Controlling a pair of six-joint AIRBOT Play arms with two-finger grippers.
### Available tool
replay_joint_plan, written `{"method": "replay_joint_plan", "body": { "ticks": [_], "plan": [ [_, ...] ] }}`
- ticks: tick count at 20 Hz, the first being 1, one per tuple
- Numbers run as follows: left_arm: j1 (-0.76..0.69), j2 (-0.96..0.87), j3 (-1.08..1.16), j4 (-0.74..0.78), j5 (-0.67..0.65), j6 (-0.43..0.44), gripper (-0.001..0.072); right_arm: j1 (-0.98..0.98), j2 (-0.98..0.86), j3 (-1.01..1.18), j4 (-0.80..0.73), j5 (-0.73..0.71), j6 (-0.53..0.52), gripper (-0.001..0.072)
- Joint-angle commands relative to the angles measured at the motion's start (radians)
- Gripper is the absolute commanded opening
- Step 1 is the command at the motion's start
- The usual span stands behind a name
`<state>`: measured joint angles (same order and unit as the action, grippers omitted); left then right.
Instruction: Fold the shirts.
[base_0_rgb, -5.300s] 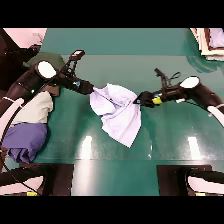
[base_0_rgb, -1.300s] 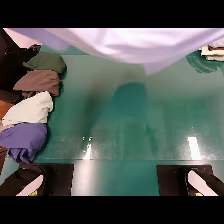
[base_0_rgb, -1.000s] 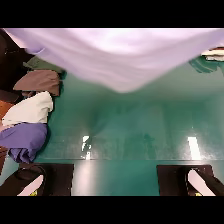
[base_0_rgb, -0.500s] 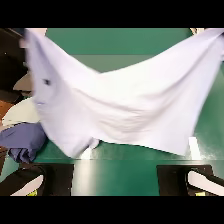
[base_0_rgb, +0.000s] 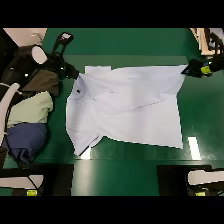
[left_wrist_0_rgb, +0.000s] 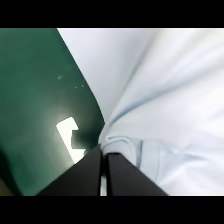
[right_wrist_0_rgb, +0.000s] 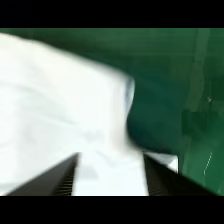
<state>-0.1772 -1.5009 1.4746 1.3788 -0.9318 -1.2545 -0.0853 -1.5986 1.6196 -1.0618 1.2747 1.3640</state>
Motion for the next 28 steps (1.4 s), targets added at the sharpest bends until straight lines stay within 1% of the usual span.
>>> {"method": "replay_joint_plan", "body": {
  "ticks": [1,3,5,7,8,9,10,11,12,14,16,18,19,21,22,24,26,28],
  "plan": [
    [0.028,-0.048,0.018,0.001,0.023,-0.056,0.0038,0.001,-0.045,-0.007,-0.003,-0.034,0.002,0.0506],
    [0.061,-0.048,0.061,-0.010,-0.062,-0.067,0.0040,-0.014,-0.023,-0.007,-0.003,-0.034,0.002,0.0443],
    [0.079,-0.048,0.078,-0.009,-0.097,-0.090,0.0039,-0.025,0.005,-0.007,0.006,-0.033,0.002,0.0444],
    [0.080,-0.048,0.077,0.005,-0.082,-0.101,0.0037,-0.027,0.032,-0.007,0.021,-0.034,0.002,0.0443],
    [0.080,-0.048,0.077,-0.003,-0.065,-0.106,0.0057,-0.027,0.047,-0.007,0.020,-0.034,0.002,0.0443],
    [0.080,-0.049,0.077,-0.026,-0.053,-0.105,0.0058,-0.027,0.058,-0.007,0.020,-0.036,0.002,0.0443],
    [0.080,-0.049,0.077,-0.037,-0.045,-0.089,0.0125,-0.027,0.067,-0.007,0.020,-0.034,0.002,0.0443],
    [0.080,-0.050,0.077,-0.040,-0.039,-0.105,0.0696,-0.027,0.074,-0.007,0.020,-0.034,0.002,0.0443],
    [0.082,-0.051,0.077,-0.032,-0.045,-0.126,0.0720,-0.027,0.079,-0.007,0.021,-0.034,0.002,0.0443],
    [0.090,-0.050,0.082,0.040,-0.084,-0.128,0.0717,-0.027,0.088,-0.007,0.019,-0.021,0.002,0.0443],
    [0.129,-0.029,0.082,0.063,-0.190,-0.135,0.0536,-0.033,0.097,-0.007,0.019,0.031,0.001,0.0443],
    [0.204,0.012,0.056,-0.010,-0.306,-0.134,0.0536,-0.050,0.105,-0.007,0.019,0.116,-0.006,0.0443],
    [0.243,0.047,0.007,-0.064,-0.327,-0.133,0.0536,-0.057,0.108,-0.009,0.019,0.159,-0.014,0.0443],
    [0.311,0.153,-0.170,-0.173,-0.336,-0.121,0.0536,-0.073,0.130,-0.034,0.020,0.223,-0.033,0.0441],
    [0.336,0.217,-0.283,-0.215,-0.336,-0.095,0.0536,-0.079,0.156,-0.071,0.020,0.225,-0.046,0.0436],
    [0.360,0.335,-0.498,-0.256,-0.338,-0.072,0.0536,-0.093,0.208,-0.154,0.023,0.211,-0.063,0.0430],
    [0.360,0.435,-0.691,-0.281,-0.335,-0.072,0.0536,-0.105,0.260,-0.235,0.023,0.203,-0.069,0.0430],
    [0.360,0.492,-0.835,-0.318,-0.317,-0.072,0.0536,-0.119,0.301,-0.300,0.024,0.187,-0.090,0.0430]
  ]
}}
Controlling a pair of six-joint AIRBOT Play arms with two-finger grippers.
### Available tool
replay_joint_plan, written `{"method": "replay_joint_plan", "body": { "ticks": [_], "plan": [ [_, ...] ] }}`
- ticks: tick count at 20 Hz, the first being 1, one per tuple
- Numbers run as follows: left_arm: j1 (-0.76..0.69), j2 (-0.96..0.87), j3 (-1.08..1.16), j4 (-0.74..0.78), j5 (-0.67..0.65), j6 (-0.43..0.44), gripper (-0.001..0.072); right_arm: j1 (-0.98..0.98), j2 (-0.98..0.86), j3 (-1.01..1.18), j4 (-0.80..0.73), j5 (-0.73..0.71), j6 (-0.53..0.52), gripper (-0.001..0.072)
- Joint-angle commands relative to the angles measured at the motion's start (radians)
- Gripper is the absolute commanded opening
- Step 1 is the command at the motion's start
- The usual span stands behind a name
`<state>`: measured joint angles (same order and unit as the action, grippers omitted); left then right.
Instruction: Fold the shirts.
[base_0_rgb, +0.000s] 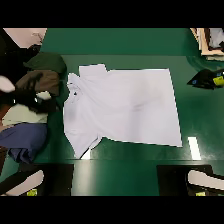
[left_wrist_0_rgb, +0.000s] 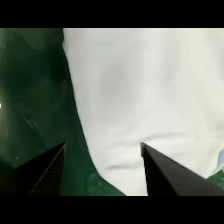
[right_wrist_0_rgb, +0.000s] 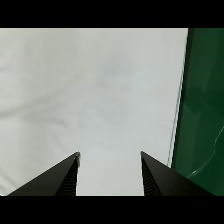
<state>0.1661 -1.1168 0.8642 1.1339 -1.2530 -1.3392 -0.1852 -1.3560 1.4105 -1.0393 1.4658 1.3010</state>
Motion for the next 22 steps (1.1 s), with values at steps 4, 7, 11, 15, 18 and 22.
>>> {"method": "replay_joint_plan", "body": {
  "ticks": [4,7,11,15,18,22],
  "plan": [
    [0.016,0.122,-0.383,-0.201,0.041,0.082,0.0536,-0.019,0.100,-0.149,0.000,-0.004,-0.028,0.0429],
    [0.016,0.122,-0.423,-0.245,0.139,0.091,0.0536,-0.018,0.106,-0.146,0.000,0.003,-0.028,0.0429],
    [0.016,0.122,-0.420,-0.252,0.225,0.081,0.0532,-0.018,0.125,-0.147,-0.003,0.021,-0.028,0.0429],
    [0.016,0.122,-0.404,-0.267,0.253,0.088,0.0026,-0.047,0.177,-0.229,-0.047,0.056,-0.028,0.0430],
    [0.016,0.122,-0.322,-0.266,0.201,0.104,0.0025,-0.146,0.262,-0.428,-0.142,0.086,-0.027,0.0430],
    [0.016,0.122,-0.227,-0.267,0.171,0.129,0.0025,-0.260,0.329,-0.712,-0.218,0.078,-0.028,0.0430]
  ]
}}
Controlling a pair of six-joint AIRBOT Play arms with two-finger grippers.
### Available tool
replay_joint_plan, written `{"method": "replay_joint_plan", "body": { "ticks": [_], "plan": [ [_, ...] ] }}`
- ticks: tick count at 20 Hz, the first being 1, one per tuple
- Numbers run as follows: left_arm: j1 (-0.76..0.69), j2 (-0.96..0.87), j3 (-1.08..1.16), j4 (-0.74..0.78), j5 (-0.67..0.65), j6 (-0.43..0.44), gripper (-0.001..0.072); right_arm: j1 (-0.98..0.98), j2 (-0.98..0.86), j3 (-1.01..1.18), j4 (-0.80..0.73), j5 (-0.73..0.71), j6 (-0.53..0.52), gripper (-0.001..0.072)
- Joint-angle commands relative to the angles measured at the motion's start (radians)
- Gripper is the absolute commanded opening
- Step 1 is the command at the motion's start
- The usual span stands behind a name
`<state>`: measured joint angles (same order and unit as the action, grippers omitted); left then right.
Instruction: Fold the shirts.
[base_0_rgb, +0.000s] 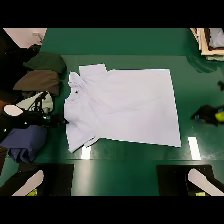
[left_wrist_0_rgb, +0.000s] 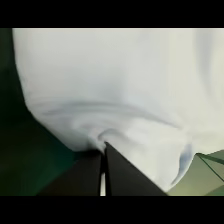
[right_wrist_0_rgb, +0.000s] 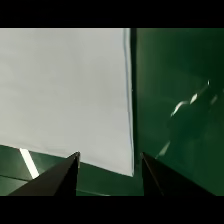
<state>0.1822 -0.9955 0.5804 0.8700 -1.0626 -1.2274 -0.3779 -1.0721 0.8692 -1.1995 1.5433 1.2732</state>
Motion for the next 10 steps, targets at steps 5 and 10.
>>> {"method": "replay_joint_plan", "body": {
  "ticks": [5,10],
  "plan": [
    [0.000,0.000,0.068,-0.007,-0.019,0.029,0.0026,-0.062,0.047,-0.356,0.001,-0.110,-0.001,0.0430],
    [0.000,0.000,0.068,-0.007,-0.019,0.031,0.0026,0.040,0.047,-0.399,0.003,-0.179,0.005,0.0426]
  ]
}}
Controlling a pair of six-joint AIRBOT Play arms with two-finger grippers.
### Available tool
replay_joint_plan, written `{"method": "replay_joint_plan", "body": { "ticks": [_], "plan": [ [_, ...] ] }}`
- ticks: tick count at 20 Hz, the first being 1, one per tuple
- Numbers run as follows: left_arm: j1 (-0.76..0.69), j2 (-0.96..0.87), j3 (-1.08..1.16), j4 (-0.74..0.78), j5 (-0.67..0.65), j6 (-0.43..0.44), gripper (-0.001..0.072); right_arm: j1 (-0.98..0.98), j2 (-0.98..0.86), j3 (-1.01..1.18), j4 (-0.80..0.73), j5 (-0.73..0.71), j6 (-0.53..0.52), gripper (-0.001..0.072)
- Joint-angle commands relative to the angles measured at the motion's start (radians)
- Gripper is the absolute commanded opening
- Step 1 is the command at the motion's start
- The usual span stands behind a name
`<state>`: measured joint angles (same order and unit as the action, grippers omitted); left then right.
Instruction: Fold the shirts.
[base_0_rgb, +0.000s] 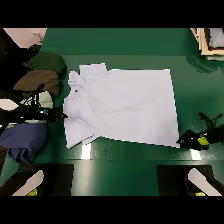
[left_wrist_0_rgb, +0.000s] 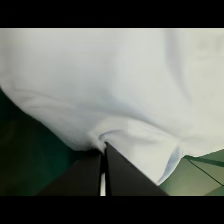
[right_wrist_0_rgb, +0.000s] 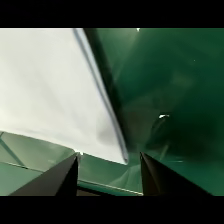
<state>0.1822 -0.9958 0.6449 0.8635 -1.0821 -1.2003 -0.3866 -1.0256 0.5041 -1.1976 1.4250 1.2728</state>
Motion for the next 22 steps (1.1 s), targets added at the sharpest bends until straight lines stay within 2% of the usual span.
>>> {"method": "replay_joint_plan", "body": {
  "ticks": [1,2,3,4,5,9,11,14,17,22],
  "plan": [
    [0.000,0.001,0.003,0.000,0.000,0.005,0.0026,0.072,0.001,-0.034,0.001,-0.078,0.011,0.0331],
    [0.000,0.001,0.003,0.000,0.000,0.005,0.0026,0.090,0.001,-0.034,0.002,-0.094,0.013,0.0298],
    [0.000,0.001,0.003,0.000,-0.001,0.004,0.0026,0.104,0.001,-0.034,0.002,-0.103,0.013,0.0223],
    [0.000,0.001,0.003,0.000,0.000,0.004,0.0025,0.112,0.001,-0.034,0.002,-0.105,0.012,0.0067],
    [0.000,0.002,0.005,0.000,0.000,0.004,0.0025,0.119,0.001,-0.029,0.001,-0.105,0.012,0.0014],
    [0.000,0.015,0.187,0.007,-0.087,0.003,0.0025,0.119,0.079,0.171,0.062,-0.073,0.021,0.0013],
    [0.000,0.045,0.385,0.008,-0.131,0.000,0.0025,0.119,0.150,0.373,0.105,-0.097,0.068,0.0013],
    [0.000,0.094,0.724,0.016,-0.130,-0.005,0.0026,0.118,0.201,0.729,0.130,-0.129,0.083,0.0012],
    [0.000,0.115,1.042,0.015,-0.134,-0.018,0.0026,0.119,0.168,1.077,0.133,-0.079,0.101,0.0013],
    [0.000,0.115,1.490,0.003,-0.121,-0.111,0.0025,0.118,0.081,1.567,0.127,-0.002,0.115,0.0013]
  ]
}}
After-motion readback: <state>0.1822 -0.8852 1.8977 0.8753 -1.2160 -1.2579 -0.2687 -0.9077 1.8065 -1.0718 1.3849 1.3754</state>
